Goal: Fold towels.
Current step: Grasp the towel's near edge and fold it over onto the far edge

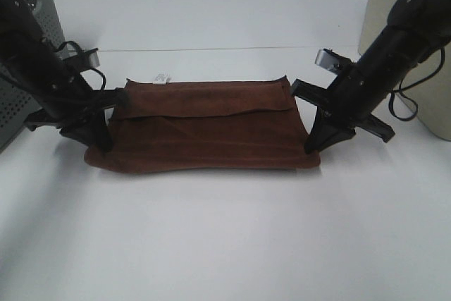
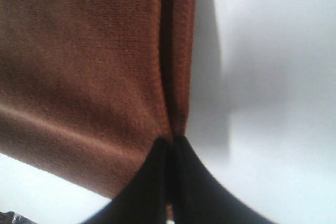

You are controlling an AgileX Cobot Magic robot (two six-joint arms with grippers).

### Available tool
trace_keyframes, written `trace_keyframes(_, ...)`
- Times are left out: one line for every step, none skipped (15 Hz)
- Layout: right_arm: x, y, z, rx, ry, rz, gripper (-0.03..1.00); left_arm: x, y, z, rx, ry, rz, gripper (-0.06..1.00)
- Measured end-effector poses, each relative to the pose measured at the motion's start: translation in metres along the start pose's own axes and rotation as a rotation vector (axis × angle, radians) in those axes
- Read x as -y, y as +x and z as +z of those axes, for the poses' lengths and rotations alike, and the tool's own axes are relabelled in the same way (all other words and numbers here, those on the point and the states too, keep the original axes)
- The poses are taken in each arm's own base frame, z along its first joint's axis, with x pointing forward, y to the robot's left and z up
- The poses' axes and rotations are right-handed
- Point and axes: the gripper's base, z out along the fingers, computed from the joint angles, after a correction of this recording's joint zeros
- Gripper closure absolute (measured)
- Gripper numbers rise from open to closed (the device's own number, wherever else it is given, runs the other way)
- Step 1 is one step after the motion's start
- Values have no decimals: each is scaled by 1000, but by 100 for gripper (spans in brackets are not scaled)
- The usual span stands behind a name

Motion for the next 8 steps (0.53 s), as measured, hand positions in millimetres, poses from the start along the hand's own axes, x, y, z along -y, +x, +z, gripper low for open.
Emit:
trace_keyframes(4, 15, 3, -14, 6, 14, 97, 0, 13, -1, -18, -4, -7, 93)
trace_keyframes(6, 24, 5, -24, 7, 20, 97, 0, 19, -3, -23, -5, -9, 93)
trace_keyframes(11, 44, 9, -40, -2, 32, 97, -2, 39, -5, -49, -8, -24, 93)
trace_keyframes(14, 56, 13, -58, -11, 40, 97, -4, 51, -5, -69, -12, -35, 93)
trace_keyframes(15, 64, 15, -65, -23, 33, 97, -6, 59, -3, -75, -18, -44, 93)
trace_keyframes(16, 67, 17, -66, -32, 20, 97, -6, 62, -4, -70, -20, -45, 93)
trace_keyframes(15, 67, 16, -60, -37, 14, 97, -5, 62, -7, -54, -20, -43, 93)
trace_keyframes(14, 67, 14, -51, -38, 6, 97, -4, 61, -10, -42, -19, -39, 93)
